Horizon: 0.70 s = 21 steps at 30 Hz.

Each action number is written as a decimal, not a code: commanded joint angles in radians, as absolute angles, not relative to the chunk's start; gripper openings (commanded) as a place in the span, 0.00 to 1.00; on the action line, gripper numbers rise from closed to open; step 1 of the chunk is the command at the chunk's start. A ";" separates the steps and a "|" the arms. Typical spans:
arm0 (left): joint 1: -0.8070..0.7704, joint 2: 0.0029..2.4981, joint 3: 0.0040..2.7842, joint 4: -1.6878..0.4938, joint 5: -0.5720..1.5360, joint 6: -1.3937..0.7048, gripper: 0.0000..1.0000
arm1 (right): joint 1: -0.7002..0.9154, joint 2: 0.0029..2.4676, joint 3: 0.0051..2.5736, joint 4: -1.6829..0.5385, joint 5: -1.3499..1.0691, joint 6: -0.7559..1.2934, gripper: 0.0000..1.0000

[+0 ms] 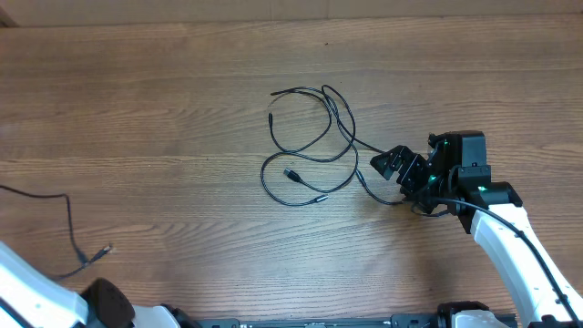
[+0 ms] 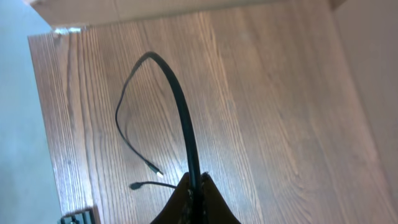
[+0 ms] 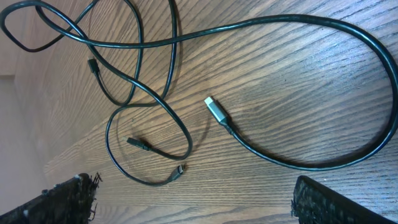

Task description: Untangle cables

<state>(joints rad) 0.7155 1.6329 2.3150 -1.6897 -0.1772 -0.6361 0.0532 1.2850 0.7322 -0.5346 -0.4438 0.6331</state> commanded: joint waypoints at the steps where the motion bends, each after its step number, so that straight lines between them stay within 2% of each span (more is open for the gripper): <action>1: 0.720 1.692 2.308 -1.689 -0.198 -0.700 0.05 | 0.057 1.287 0.751 -0.530 -0.434 0.636 1.00; 10: 0.717 1.762 2.149 -1.676 -0.171 -0.763 0.05 | 0.057 1.287 0.751 -0.530 -0.400 0.636 1.00; 17: 0.663 1.761 1.918 -1.539 0.028 -0.544 0.04 | 0.057 1.287 0.751 -0.529 -0.392 0.636 1.00; 21: 0.646 1.761 1.801 -1.528 0.041 -0.502 0.04 | 0.057 1.287 0.751 -0.530 -0.393 0.636 1.00</action>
<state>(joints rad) 0.6579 1.7584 1.8660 -1.5276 -0.0162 -0.5869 0.0532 1.2850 0.7322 -0.5346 -0.4049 0.6327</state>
